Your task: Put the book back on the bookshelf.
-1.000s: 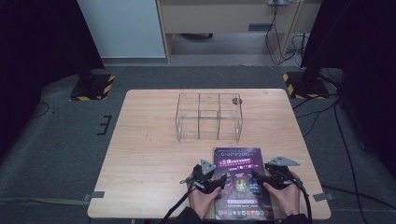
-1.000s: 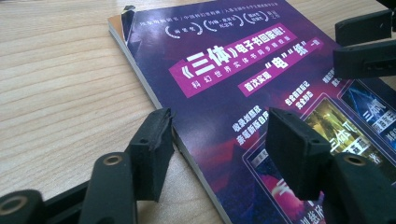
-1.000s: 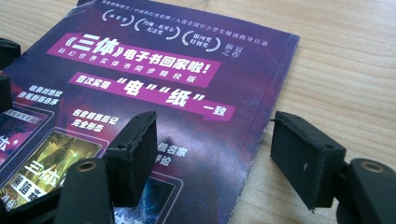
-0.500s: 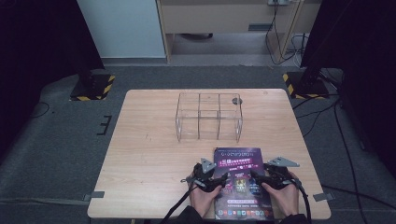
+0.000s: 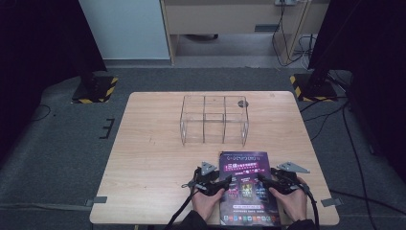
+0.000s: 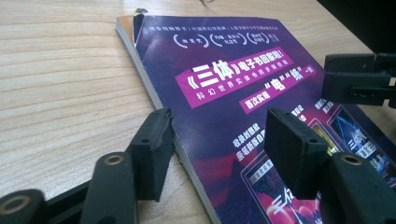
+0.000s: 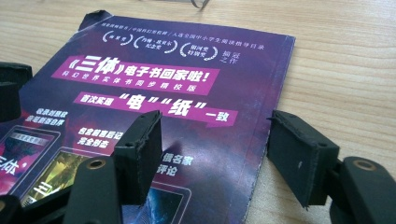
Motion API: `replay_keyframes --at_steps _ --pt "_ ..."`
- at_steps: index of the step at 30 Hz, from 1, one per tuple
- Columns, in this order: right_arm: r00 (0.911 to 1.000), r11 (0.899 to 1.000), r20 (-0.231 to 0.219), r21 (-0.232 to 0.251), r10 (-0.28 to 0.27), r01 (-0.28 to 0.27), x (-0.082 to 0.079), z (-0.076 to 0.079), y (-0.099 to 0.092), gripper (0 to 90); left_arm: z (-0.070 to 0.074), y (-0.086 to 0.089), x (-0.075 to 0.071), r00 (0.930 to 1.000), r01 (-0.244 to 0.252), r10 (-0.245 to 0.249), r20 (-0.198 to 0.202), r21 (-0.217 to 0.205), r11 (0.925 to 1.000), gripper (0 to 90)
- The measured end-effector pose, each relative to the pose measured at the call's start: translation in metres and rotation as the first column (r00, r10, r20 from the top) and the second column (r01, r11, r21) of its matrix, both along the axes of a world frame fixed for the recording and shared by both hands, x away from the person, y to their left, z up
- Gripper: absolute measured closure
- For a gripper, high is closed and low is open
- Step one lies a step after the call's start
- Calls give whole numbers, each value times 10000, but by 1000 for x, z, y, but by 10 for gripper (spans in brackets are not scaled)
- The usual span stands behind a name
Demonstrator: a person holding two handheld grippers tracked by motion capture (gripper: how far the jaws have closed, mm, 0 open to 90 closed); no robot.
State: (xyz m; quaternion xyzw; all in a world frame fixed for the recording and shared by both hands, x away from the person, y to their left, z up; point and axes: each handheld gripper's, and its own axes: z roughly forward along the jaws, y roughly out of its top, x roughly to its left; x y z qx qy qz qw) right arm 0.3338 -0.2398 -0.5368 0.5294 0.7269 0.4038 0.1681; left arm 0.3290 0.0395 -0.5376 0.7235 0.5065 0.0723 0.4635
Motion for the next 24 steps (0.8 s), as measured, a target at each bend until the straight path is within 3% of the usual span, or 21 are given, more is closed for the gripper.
replay_keyframes --at_steps 3,6,12,13,16,18,24 --pt "9999 9993 -73 348 -117 120 0 0 -3 373 0 1 -1 9999 -36 38 115 -139 9999 421" --pt "9998 9989 -83 434 -156 159 0 0 -4 379 2 3 -2 9997 -52 65 237 -577 9983 433" --pt "9998 9986 -137 498 -169 176 0 0 -4 381 8 3 -6 9966 348 -236 787 -1442 9889 436" --pt "9998 9981 -132 585 -171 178 1 0 -5 384 9 2 -6 9955 515 -372 876 -1667 9847 428" --pt "9997 9976 -176 657 -197 208 1 0 -5 384 9 0 -5 9936 771 -603 954 -1834 9800 416" --pt "9997 9976 -181 672 -161 172 1 -1 -6 384 7 -2 -6 9931 857 -695 948 -1793 9800 402" --pt "9997 9976 -192 674 -136 149 1 0 -6 386 2 -7 -4 9904 999 -899 1052 -933 9906 373"
